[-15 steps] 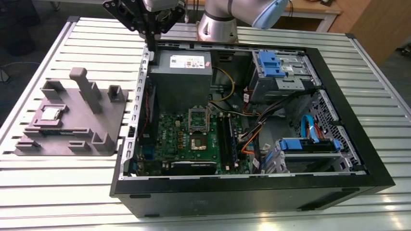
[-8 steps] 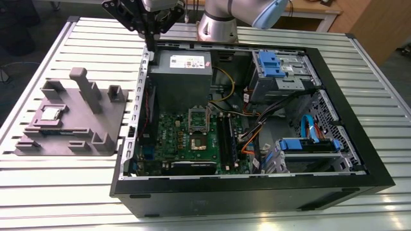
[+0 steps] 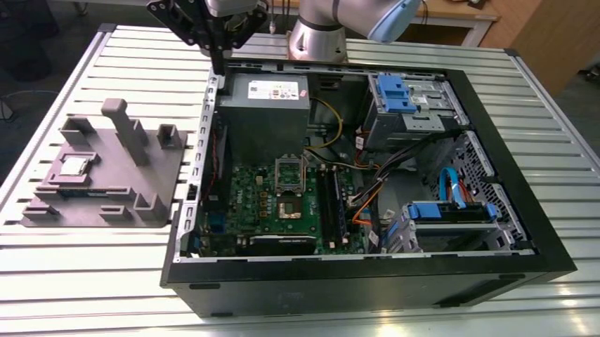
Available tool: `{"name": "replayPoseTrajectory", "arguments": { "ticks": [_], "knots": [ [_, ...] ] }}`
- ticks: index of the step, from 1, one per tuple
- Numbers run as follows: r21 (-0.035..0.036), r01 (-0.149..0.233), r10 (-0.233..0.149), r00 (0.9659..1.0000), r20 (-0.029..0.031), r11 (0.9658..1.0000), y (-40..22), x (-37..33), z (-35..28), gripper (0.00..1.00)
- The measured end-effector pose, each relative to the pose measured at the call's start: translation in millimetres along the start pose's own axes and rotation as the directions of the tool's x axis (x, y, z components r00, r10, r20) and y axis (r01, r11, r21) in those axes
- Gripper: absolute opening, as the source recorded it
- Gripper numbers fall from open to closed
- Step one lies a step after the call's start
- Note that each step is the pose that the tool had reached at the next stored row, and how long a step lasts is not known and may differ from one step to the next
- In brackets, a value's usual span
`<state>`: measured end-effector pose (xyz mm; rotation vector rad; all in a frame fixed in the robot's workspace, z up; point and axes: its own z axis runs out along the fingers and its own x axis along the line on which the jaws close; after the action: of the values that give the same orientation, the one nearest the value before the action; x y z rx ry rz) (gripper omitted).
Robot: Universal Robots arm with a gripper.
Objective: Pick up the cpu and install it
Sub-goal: 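Reach for the cpu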
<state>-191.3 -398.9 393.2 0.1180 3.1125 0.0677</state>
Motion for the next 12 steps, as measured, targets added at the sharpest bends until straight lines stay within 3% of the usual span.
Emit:
{"name": "replayPoseTrajectory", "arguments": {
  "ticks": [12],
  "knots": [
    [0.0000,0.000,0.000,1.0000,0.0000,1.0000,-0.2,2.4,-0.1,0.10]
  ]
}}
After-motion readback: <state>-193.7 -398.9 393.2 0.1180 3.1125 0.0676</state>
